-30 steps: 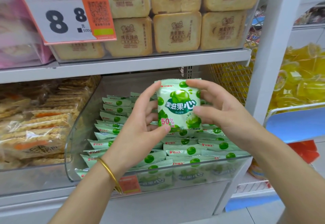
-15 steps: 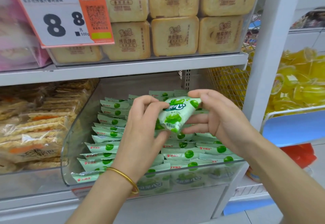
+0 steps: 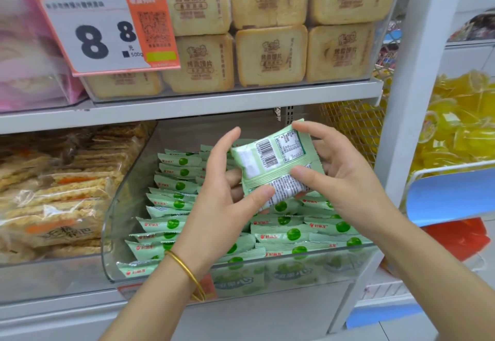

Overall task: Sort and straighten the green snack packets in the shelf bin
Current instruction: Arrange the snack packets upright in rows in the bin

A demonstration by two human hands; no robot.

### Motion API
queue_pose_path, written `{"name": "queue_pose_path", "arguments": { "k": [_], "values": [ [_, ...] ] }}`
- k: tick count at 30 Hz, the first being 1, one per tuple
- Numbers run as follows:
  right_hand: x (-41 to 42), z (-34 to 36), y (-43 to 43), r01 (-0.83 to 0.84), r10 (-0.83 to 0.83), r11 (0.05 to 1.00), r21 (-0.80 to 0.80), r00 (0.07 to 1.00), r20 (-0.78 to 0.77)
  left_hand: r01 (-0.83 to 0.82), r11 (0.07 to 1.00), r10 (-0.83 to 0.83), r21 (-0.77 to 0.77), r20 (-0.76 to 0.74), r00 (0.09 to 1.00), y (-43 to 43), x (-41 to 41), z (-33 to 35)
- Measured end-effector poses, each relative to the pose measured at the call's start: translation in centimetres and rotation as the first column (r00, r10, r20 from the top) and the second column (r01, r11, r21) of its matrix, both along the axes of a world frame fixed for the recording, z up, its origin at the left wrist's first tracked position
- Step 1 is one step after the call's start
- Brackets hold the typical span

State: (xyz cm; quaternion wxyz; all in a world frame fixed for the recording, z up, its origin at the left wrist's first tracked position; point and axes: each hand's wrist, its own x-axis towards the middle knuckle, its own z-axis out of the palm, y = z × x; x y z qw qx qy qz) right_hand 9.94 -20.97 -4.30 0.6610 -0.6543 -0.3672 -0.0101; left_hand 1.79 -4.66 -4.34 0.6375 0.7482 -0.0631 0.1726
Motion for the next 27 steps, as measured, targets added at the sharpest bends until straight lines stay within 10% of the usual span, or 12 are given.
{"name": "queue_pose_path", "arguments": {
  "k": [14,21,27],
  "values": [
    [0.5,0.5,-0.9,0.061,-0.060,0.998,0.005,0.993,-0.106,-0.198,0.963,0.192,-0.181,-0.049,0.980,0.1,1.2,0.4],
    [2.2,0.4,-2.1,0.485,-0.268,0.851,-0.201,0.730,0.629,-0.171,0.946,0.136,-0.276,-0.143,0.980,-1.3,3.2,0.5],
    [2.6,0.2,-3.2,0.732,-0.379,0.662,-0.163,0.514,0.769,-0.240,0.834,0.259,0.497,0.030,0.965,-1.4,5.0,-0.7]
  ]
}}
